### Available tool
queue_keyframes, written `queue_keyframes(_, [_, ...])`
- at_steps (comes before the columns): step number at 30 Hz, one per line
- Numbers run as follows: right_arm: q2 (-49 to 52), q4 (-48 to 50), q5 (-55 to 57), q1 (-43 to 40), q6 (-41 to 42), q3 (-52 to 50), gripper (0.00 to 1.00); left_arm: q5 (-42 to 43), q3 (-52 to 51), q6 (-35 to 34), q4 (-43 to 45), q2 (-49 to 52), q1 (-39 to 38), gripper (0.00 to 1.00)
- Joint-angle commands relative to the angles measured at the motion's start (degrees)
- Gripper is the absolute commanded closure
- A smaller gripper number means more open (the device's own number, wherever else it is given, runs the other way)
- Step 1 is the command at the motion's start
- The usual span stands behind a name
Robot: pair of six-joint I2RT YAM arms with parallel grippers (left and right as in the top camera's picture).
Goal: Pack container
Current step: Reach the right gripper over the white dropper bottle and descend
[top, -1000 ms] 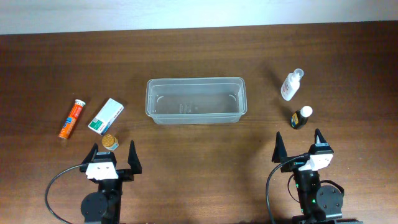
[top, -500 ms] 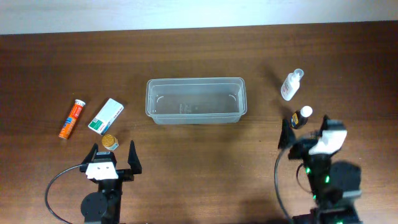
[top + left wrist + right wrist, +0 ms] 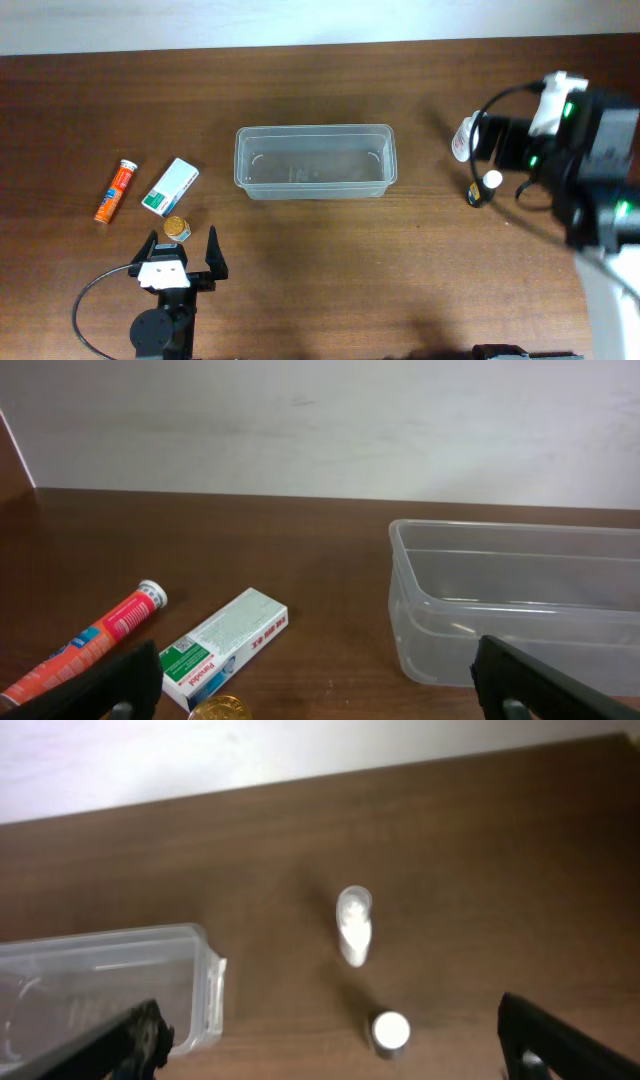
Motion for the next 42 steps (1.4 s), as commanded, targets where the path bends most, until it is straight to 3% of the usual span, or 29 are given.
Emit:
queue_keyframes(1, [7.69,-4.98,-2.29,-2.36,-0.02,9.53,0.02,-0.55,-0.35,-0.52,-0.02,-0.22,0.22,0.01])
queue_keyframes(4, [10.88,-5.62,-2.12,-2.71,-0.2,10.88,0.02,-0.55,-0.35,-0.52,-0.02,-0.22,0.22,0.01])
queue_keyframes(11, [17.35,-5.11,-2.03,-2.78,-11.63,10.88,0.02,-0.55,-0.35,-0.52,-0.02,-0.22,0.22,0.01])
queue_keyframes(24, [31.06,2.03,-1.9,-3.15,-13.97,10.88,0.02,-0.55,-0.35,-0.52,-0.02,-0.22,0.22,0.01])
queue_keyframes(42, [40.61,5.38,-11.17,-6.4,-14.01,10.88,0.01,-0.55,-0.35,-0.5,-0.02,-0.22,0.22,0.01])
